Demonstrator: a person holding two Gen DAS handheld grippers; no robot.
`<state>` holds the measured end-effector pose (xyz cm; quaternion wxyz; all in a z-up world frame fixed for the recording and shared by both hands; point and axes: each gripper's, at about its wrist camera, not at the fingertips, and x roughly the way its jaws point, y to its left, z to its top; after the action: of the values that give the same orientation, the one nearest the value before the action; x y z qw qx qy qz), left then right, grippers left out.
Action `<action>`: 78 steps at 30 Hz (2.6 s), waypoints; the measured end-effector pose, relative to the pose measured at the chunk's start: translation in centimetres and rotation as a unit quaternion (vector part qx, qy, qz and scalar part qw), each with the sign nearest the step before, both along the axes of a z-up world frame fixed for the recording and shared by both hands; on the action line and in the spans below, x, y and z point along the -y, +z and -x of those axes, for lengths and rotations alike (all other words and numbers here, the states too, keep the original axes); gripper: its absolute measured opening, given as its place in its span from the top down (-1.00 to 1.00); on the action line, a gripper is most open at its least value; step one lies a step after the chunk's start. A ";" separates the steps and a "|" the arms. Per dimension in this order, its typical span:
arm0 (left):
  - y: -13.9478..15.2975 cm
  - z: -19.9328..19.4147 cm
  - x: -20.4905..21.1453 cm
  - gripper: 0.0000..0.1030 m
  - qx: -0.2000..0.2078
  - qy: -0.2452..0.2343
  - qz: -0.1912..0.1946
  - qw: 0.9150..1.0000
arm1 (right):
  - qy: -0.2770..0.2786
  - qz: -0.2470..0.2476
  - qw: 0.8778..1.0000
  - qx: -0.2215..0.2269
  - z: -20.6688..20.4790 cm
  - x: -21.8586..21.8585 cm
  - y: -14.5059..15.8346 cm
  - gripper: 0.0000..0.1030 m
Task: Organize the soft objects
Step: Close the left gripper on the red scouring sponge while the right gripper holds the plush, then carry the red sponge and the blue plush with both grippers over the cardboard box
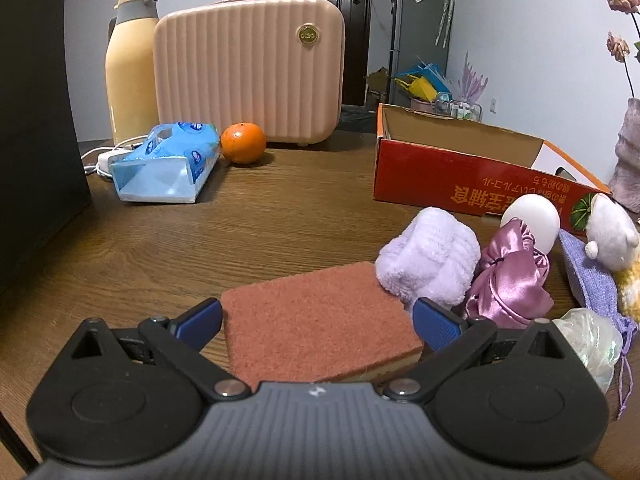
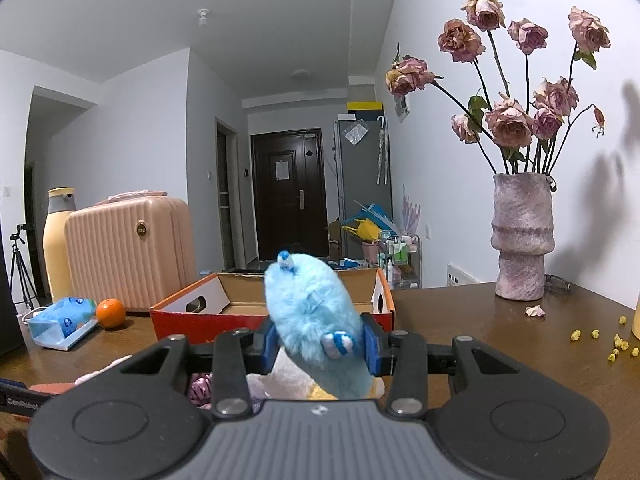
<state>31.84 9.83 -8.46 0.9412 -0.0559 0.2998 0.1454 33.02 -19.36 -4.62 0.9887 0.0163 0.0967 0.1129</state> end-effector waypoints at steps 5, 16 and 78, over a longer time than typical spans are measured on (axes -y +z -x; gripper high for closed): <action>-0.1 0.1 -0.2 -1.00 0.001 0.000 0.010 1.000 | 0.001 0.000 1.000 0.000 0.1 0.0 -0.1 0.22; -0.1 0.5 -0.4 -1.00 0.004 -0.003 0.016 1.000 | 0.003 -0.002 1.000 0.000 0.1 0.0 0.0 0.22; 4.8 6.5 -0.8 -0.98 0.150 0.014 0.023 0.988 | 0.012 -0.008 1.000 0.006 0.3 0.1 0.1 0.22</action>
<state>25.32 10.62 -3.68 0.9719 -0.1027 0.1578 0.1413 32.70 -19.47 -4.55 0.9877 0.0227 0.0903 0.1255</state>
